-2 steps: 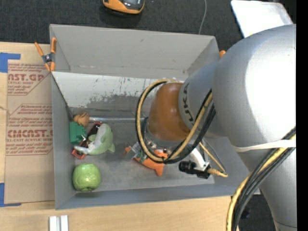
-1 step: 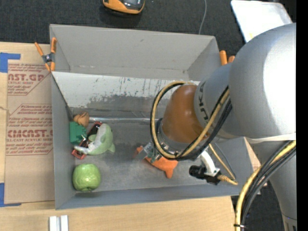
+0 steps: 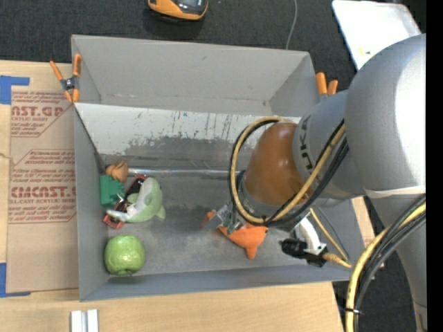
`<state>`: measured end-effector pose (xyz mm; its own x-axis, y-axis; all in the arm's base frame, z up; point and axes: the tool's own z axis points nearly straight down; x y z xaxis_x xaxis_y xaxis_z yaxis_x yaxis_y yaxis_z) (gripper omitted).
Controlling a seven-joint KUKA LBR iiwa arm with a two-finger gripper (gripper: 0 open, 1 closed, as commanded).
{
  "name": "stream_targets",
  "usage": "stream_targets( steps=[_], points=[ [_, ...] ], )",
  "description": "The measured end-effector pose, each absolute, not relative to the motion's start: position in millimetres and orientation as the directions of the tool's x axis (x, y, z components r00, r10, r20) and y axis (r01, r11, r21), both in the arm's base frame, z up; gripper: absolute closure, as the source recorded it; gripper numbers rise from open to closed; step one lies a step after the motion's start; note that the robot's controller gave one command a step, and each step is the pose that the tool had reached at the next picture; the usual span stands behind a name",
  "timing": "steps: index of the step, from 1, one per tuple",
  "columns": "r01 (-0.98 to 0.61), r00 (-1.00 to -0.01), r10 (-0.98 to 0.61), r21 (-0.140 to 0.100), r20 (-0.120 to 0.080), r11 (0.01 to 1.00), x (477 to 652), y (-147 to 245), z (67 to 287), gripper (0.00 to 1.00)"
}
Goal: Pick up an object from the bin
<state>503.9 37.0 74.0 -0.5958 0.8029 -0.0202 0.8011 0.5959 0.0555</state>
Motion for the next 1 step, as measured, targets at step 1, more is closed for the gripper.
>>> stream_targets(
  steps=[1],
  points=[
    [0.798, -0.599, 0.8, 0.064, -0.025, 0.599, 492.3, 11.7, 73.9, 1.0]
  ],
)
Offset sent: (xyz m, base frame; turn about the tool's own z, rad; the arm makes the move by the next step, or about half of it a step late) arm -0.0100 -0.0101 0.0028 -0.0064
